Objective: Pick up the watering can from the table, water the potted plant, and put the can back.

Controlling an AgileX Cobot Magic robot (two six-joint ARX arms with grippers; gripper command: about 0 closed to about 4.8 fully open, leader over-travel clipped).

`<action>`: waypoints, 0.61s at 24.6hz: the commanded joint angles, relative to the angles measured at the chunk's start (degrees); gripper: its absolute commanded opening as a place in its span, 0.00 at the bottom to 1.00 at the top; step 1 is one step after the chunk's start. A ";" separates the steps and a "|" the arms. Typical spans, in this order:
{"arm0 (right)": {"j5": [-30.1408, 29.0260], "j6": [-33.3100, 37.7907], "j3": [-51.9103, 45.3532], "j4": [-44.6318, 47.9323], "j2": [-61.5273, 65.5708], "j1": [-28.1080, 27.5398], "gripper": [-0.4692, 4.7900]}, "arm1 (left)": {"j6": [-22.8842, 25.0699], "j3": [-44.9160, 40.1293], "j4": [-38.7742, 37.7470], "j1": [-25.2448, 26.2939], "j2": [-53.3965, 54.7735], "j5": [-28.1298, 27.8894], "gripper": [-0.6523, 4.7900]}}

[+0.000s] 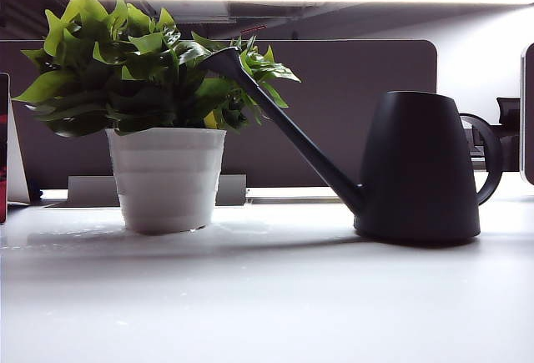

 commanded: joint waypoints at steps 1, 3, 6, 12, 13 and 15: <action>0.37 0.57 -4.22 3.32 -7.50 -0.02 0.09 | -0.55 -5.46 3.06 0.07 -4.33 -0.07 0.11; 0.33 1.79 -6.91 2.10 -11.54 -0.09 0.09 | -0.85 -8.68 3.63 0.02 -5.60 0.11 0.11; 0.26 6.08 -10.14 2.25 -13.07 -0.13 0.09 | -2.82 -12.96 6.82 0.02 -5.66 0.07 0.11; 3.06 6.69 -14.45 2.86 -13.05 -0.07 0.09 | -3.50 -20.96 14.93 0.04 -5.49 -1.77 0.11; 3.28 6.69 -15.10 2.97 -13.05 -0.07 0.09 | -3.32 -22.05 15.54 0.04 -5.49 -2.12 0.11; 4.20 6.69 -16.76 3.76 -13.07 -0.07 0.09 | -3.06 -24.50 16.63 0.04 -5.49 -2.54 0.11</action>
